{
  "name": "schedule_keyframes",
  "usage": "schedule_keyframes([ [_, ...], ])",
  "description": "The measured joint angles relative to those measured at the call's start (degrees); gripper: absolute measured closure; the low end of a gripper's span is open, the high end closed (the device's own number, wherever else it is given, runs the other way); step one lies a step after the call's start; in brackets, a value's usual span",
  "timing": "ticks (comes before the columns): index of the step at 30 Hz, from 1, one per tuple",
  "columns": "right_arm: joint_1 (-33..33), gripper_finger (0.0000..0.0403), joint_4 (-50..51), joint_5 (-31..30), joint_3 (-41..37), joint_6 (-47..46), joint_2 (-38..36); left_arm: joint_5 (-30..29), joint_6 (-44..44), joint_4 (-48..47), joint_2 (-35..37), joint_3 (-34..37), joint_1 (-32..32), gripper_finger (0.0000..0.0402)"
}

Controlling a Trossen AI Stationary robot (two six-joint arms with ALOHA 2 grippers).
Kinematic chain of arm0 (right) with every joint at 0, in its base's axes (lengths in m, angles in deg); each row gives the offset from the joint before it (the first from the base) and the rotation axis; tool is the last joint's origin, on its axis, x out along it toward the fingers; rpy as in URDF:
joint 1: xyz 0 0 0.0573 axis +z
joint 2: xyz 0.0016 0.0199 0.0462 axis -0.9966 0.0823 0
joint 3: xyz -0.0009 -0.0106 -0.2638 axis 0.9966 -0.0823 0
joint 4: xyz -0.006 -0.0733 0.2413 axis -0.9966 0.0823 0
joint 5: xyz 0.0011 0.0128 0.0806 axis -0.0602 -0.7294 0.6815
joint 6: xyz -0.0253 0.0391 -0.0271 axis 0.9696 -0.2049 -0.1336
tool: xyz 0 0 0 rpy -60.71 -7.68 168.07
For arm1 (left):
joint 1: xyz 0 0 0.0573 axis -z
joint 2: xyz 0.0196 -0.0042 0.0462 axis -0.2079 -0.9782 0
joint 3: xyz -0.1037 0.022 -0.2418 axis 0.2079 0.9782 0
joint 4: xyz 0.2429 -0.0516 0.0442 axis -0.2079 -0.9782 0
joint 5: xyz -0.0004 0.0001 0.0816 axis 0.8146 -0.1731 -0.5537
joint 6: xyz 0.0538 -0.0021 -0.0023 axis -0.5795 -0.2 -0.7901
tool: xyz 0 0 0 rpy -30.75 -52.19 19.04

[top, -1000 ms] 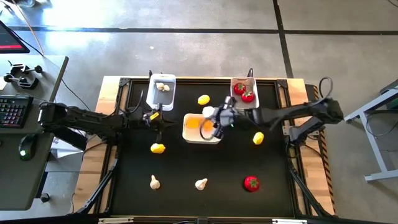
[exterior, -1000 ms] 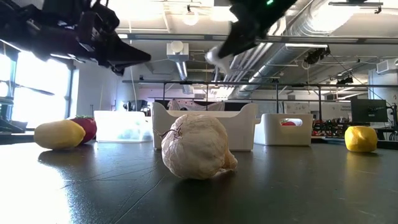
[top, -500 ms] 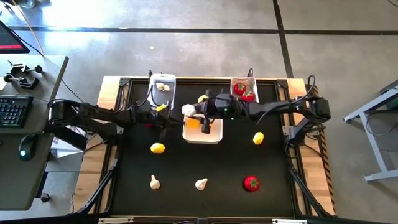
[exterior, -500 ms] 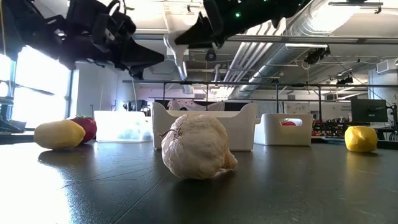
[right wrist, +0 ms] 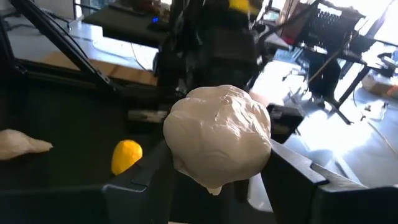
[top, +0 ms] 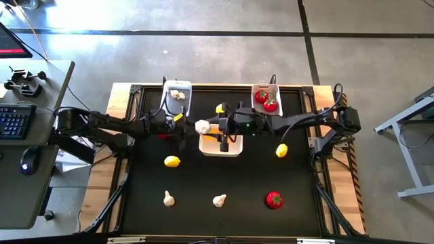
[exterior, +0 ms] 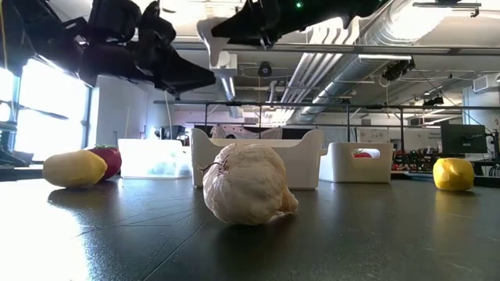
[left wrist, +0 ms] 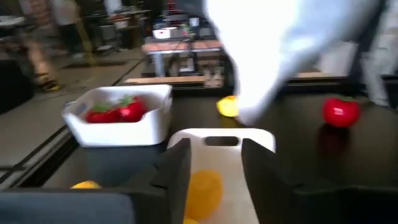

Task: Sort produce into baskets
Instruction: Put the white garlic into the transparent bin

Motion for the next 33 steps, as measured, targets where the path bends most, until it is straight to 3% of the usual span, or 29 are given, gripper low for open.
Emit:
schedule_keyframes([
  [6,0.0,0.0213,-0.7,0.0,0.0,0.4,0.0,0.9,-2.6,2.0,0.0,0.0,2.3,0.0235],
  [16,0.0,0.0213,-1.1,0.0,0.0,-0.7,0.0,-2.0,-0.9,6.3,0.0,0.0,2.9,0.0248],
  [33,0.0,0.0203,-1.5,0.3,0.0,-0.7,0.0,-2.9,-7.6,6.9,-1.8,-1.8,5.3,0.0395],
])
